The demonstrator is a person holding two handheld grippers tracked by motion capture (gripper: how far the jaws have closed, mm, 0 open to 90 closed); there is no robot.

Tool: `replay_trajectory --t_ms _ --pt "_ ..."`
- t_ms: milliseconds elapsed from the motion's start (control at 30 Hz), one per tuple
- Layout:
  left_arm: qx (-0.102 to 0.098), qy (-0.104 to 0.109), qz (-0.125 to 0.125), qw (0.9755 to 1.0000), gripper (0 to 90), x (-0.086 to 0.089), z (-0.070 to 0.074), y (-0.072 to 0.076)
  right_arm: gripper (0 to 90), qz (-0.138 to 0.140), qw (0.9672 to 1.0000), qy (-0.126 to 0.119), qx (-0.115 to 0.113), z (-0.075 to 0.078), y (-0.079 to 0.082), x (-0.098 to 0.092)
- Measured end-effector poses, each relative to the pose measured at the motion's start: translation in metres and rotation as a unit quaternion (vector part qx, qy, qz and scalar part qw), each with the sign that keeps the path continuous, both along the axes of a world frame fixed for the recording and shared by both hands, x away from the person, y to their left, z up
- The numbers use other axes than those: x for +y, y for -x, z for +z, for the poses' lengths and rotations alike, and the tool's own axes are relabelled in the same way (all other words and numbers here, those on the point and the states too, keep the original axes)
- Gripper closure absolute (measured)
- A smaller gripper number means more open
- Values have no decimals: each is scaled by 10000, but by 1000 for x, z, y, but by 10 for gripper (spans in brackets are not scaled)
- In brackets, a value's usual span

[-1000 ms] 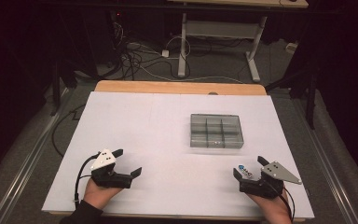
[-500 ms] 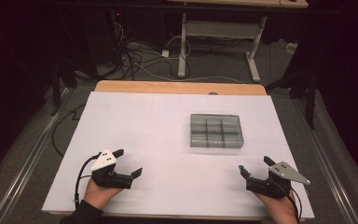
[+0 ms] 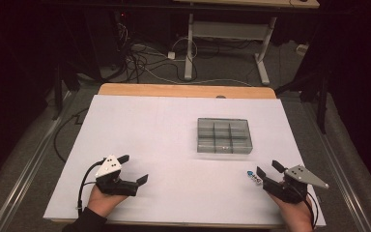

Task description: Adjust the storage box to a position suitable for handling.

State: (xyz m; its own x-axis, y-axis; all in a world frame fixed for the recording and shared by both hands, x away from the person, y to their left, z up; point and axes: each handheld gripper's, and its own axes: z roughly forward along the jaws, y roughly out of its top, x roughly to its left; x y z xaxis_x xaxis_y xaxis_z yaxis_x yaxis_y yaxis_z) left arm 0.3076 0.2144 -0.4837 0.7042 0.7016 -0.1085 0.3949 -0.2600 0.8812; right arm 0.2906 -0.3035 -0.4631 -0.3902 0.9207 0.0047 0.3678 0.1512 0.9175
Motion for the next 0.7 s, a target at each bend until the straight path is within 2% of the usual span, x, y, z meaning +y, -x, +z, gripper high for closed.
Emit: replay_trajectory --t_ms 67,133,167,200,267,300,367,500,567,600,700 --pt "1 7 3 10000 0 0 0 0 509 -42 10000 -78 7 3 -3 -1" --pt "4 20 12 10000 0 0 0 0 619 -78 10000 -48 11 7 -8 -1" --pt "4 20 12 10000 0 0 0 0 619 -78 10000 -48 11 7 -8 -1" --pt "0 40 18 10000 0 0 0 -1 727 -108 9999 -87 81 11 -16 -2" --pt "-5 46 18 10000 0 0 0 -1 757 -93 9998 -93 116 11 -19 -2" --pt "-2 42 14 10000 0 0 0 -1 841 -63 9998 -37 197 12 -29 -1" --pt "1 47 22 10000 0 1 0 -1 900 -64 9996 -79 275 12 -37 0" --pt "0 50 33 10000 0 1 0 -1 900 -90 9993 -80 355 12 -56 1" --pt "-1 59 35 10000 0 1 0 -1 900 -90 9993 -82 349 12 -59 1" --pt "6 69 40 10000 0 1 0 -1 900 -122 9993 -21 344 12 -68 2" --pt "11 81 42 10000 0 2 0 -1 900 -176 9993 -2 339 12 -79 2"
